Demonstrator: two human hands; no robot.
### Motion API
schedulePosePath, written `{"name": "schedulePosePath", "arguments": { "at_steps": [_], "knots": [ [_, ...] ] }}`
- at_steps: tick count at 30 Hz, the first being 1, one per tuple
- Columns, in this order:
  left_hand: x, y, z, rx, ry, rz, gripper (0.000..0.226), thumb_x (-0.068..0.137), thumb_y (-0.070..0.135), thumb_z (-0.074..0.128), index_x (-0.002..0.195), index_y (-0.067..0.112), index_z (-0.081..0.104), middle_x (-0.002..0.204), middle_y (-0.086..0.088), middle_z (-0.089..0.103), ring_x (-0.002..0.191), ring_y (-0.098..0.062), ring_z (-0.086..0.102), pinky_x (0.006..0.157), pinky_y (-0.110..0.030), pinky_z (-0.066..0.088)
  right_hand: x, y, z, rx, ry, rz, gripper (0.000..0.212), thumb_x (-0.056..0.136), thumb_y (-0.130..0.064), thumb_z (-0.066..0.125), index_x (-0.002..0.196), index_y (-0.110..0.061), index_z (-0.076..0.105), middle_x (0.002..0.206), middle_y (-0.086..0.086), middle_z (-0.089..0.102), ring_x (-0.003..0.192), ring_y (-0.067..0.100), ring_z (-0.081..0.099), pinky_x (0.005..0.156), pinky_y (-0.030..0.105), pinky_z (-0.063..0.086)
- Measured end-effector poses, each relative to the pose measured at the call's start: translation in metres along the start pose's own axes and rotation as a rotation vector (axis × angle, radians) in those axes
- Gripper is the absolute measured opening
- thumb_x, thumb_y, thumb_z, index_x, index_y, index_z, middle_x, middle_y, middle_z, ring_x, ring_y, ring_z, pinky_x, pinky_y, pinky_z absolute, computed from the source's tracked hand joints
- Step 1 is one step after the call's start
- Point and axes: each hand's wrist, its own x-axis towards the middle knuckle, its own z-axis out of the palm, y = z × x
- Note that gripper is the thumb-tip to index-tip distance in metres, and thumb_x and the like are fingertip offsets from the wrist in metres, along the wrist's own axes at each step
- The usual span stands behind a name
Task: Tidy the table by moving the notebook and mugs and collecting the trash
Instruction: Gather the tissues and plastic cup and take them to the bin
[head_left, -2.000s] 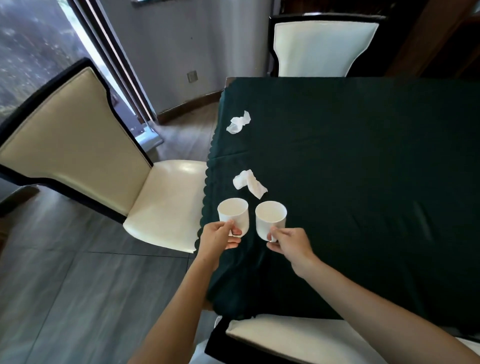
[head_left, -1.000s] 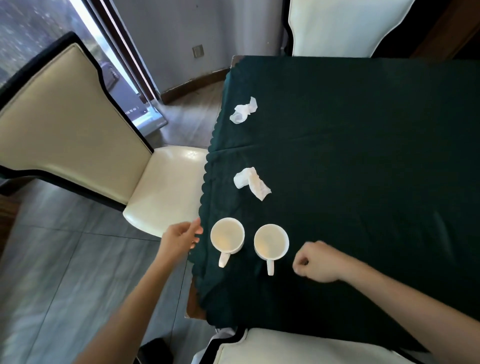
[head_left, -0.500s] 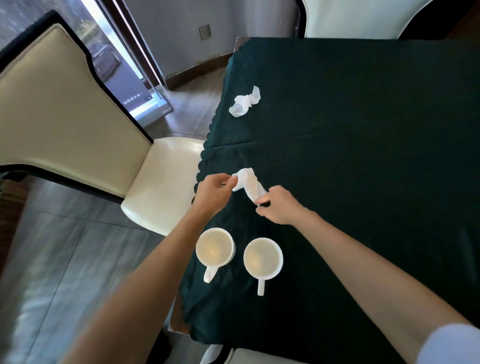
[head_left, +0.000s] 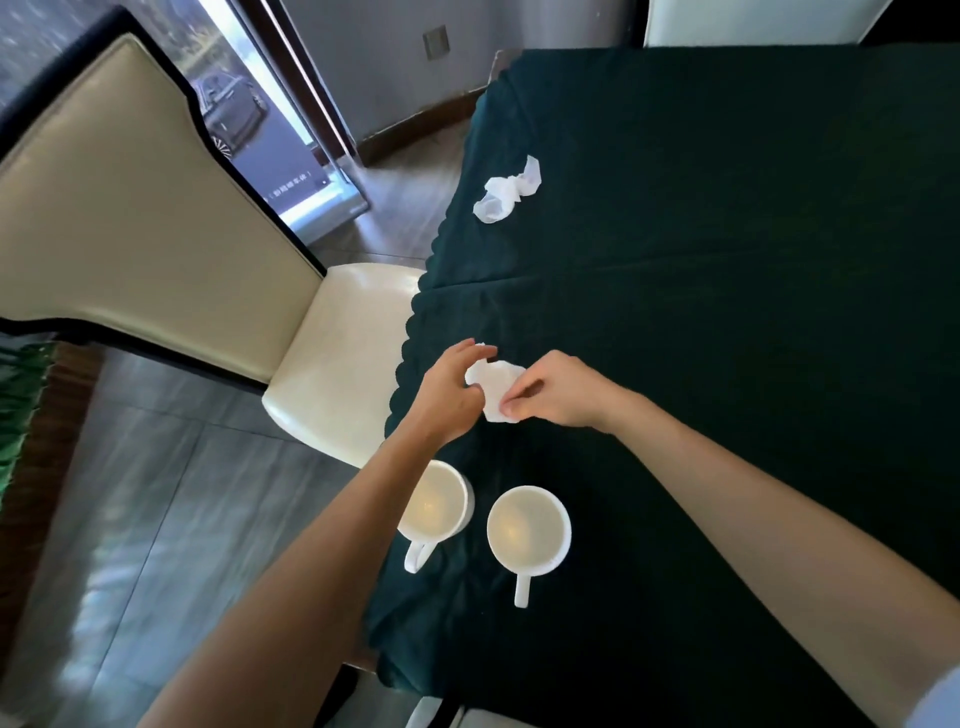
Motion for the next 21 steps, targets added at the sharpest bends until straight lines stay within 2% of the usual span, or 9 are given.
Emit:
{"name": "schedulePosePath", "arguments": {
  "at_steps": [1, 3, 5, 8, 10, 12, 16, 18, 21],
  "knots": [
    [0.000, 0.001, 0.000, -0.043, -0.044, -0.021, 0.064, 0.089, -0.010, 0.049, 0.143, 0.021, 0.059, 0.159, -0.004, 0.046, 0.149, -0.021, 0.039, 0.120, -0.035, 0.034, -0.003, -0.003, -0.004, 0.106, 0.000, -0.025, 0.013, 0.084, -0.020, 0.080, 0.095, -0.023, 0.085, 0.096, -0.005, 0.082, 0.099, 0.014, 0.074, 0.092, 0.028, 0.057],
    [-0.001, 0.006, 0.002, -0.180, -0.121, -0.087, 0.063, 0.090, -0.009, 0.049, 0.145, 0.021, 0.056, 0.148, -0.006, 0.056, 0.139, -0.023, 0.049, 0.107, -0.031, 0.044, -0.006, -0.008, -0.012, 0.279, 0.050, -0.083, 0.015, 0.081, -0.011, 0.083, 0.096, -0.016, 0.084, 0.093, 0.000, 0.083, 0.096, 0.012, 0.077, 0.090, 0.022, 0.059],
    [-0.002, 0.011, 0.007, -0.309, -0.134, -0.140, 0.049, 0.095, 0.001, 0.054, 0.140, 0.019, 0.058, 0.129, -0.008, 0.067, 0.121, -0.025, 0.062, 0.088, -0.025, 0.049, -0.004, -0.010, -0.016, 0.436, 0.138, -0.126, 0.016, 0.080, -0.004, 0.084, 0.096, -0.007, 0.081, 0.091, 0.005, 0.082, 0.089, 0.011, 0.078, 0.085, 0.020, 0.059],
    [-0.003, 0.015, 0.012, -0.423, -0.101, -0.178, 0.033, 0.096, 0.011, 0.060, 0.128, 0.016, 0.066, 0.117, -0.012, 0.074, 0.104, -0.023, 0.069, 0.082, -0.029, 0.054, 0.005, -0.009, -0.019, 0.532, 0.305, -0.140, 0.014, 0.082, -0.002, 0.082, 0.094, -0.005, 0.078, 0.091, 0.005, 0.080, 0.086, 0.012, 0.076, 0.085, 0.025, 0.059],
    [-0.001, 0.017, 0.012, -0.552, -0.107, -0.223, 0.028, 0.099, 0.009, 0.060, 0.125, 0.012, 0.069, 0.114, -0.014, 0.076, 0.101, -0.026, 0.074, 0.087, -0.036, 0.062, 0.011, -0.008, -0.022, 0.471, 0.400, -0.144, 0.019, 0.084, -0.007, 0.081, 0.102, -0.012, 0.078, 0.094, 0.003, 0.079, 0.092, 0.015, 0.077, 0.089, 0.027, 0.060],
    [0.000, 0.025, 0.010, -0.712, -0.101, -0.276, 0.024, 0.102, 0.006, 0.057, 0.122, 0.007, 0.069, 0.107, -0.013, 0.077, 0.093, -0.026, 0.077, 0.078, -0.035, 0.065, 0.012, -0.008, -0.023, 0.386, 0.439, -0.158, 0.027, 0.087, -0.013, 0.079, 0.113, -0.021, 0.077, 0.097, -0.001, 0.076, 0.096, 0.015, 0.075, 0.090, 0.028, 0.060],
    [0.011, 0.039, 0.008, -1.061, 0.000, -0.493, 0.025, 0.106, 0.000, 0.045, 0.107, 0.004, 0.070, 0.094, -0.011, 0.075, 0.078, -0.021, 0.074, 0.060, -0.031, 0.062, 0.008, -0.011, -0.019, 0.250, 0.330, -0.235, 0.015, 0.090, -0.020, 0.075, 0.105, -0.020, 0.079, 0.096, -0.007, 0.078, 0.094, 0.008, 0.075, 0.087, 0.027, 0.060],
    [0.015, 0.041, 0.009, -1.119, 0.018, -0.533, 0.024, 0.107, 0.000, 0.045, 0.109, 0.003, 0.068, 0.094, -0.012, 0.075, 0.079, -0.021, 0.074, 0.060, -0.031, 0.062, 0.009, -0.012, -0.023, 0.180, 0.295, -0.234, 0.010, 0.092, -0.021, 0.073, 0.100, -0.023, 0.079, 0.095, -0.009, 0.079, 0.093, 0.007, 0.074, 0.086, 0.026, 0.060],
    [0.018, 0.043, 0.010, -1.221, 0.013, -0.561, 0.021, 0.106, 0.007, 0.049, 0.115, -0.001, 0.066, 0.091, -0.013, 0.079, 0.084, -0.024, 0.075, 0.071, -0.037, 0.063, 0.012, -0.014, -0.035, 0.074, 0.248, -0.253, 0.010, 0.089, -0.027, 0.076, 0.098, -0.026, 0.081, 0.096, -0.012, 0.078, 0.093, 0.002, 0.072, 0.085, 0.018, 0.056]
  ]
}}
